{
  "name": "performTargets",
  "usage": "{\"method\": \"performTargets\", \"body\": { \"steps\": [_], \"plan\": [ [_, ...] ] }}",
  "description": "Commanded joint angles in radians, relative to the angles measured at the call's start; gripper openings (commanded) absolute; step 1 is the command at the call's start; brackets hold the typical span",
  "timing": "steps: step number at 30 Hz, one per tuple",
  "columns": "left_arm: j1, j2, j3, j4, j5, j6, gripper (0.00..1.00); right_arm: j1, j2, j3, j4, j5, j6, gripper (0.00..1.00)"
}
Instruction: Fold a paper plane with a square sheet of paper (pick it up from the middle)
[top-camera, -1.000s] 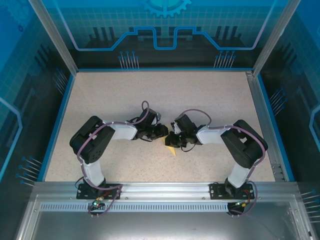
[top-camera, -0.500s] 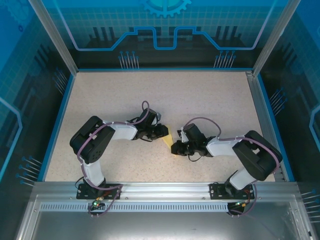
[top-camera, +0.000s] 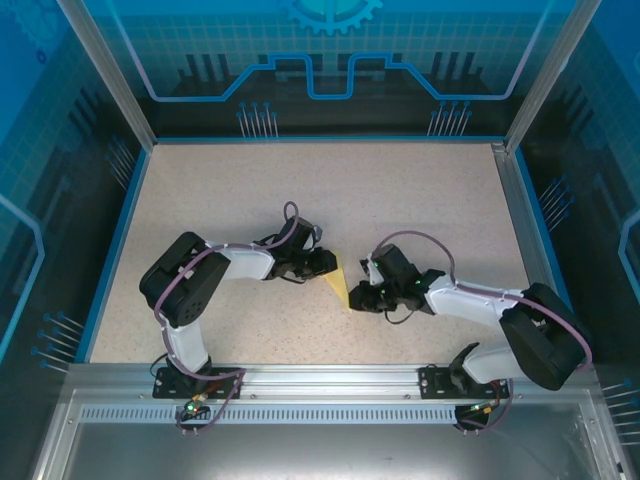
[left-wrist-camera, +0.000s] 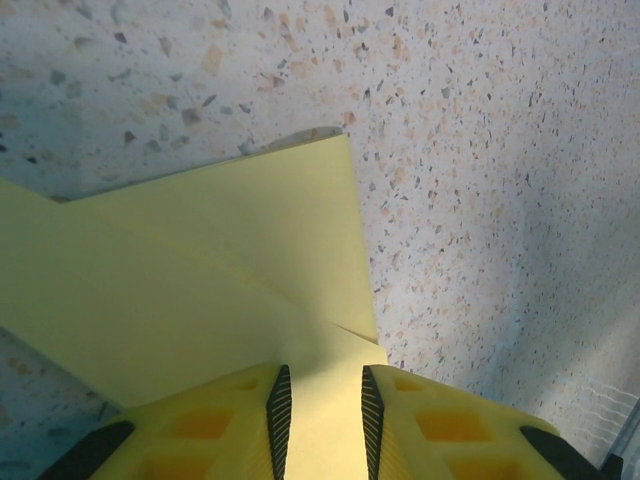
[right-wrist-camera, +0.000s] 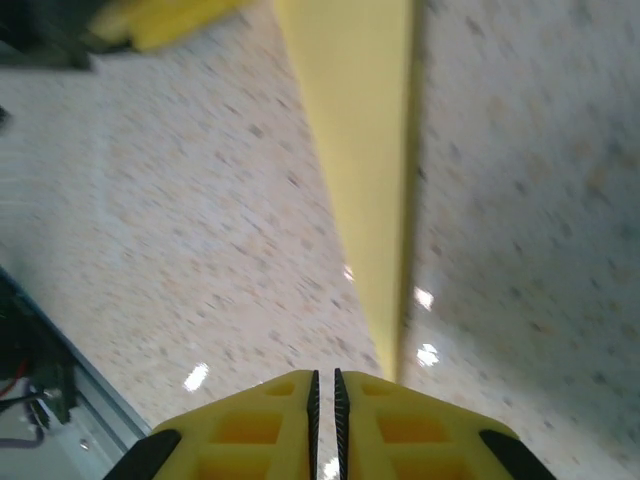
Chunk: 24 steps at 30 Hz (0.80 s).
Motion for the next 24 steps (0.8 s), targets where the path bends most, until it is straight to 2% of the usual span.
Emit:
{"method": "performTargets", "body": {
  "steps": [1,5,8,11,20,24],
  "plan": [
    [0.004,0.057,0.002,-0.021,-0.029,0.012,0.29,0.015,0.048,0.071,0.033,0.017,0.016,0.15],
    [0.004,0.051,0.008,-0.031,-0.028,0.016,0.29,0.013,0.176,0.104,0.092,0.000,0.026,0.14],
    [0.004,0.042,0.025,-0.059,-0.030,0.043,0.30,0.007,0.247,0.070,0.197,-0.031,0.055,0.13],
    [0.004,0.033,0.049,-0.093,-0.030,0.067,0.31,0.006,0.289,0.048,0.212,-0.044,0.057,0.11],
    [0.034,0.002,0.115,-0.161,-0.083,0.153,0.34,-0.001,0.274,-0.040,0.178,-0.054,0.012,0.10],
    [0.057,0.039,0.142,-0.154,-0.096,0.184,0.34,-0.006,0.274,-0.029,0.176,-0.066,0.007,0.10]
  ]
}}
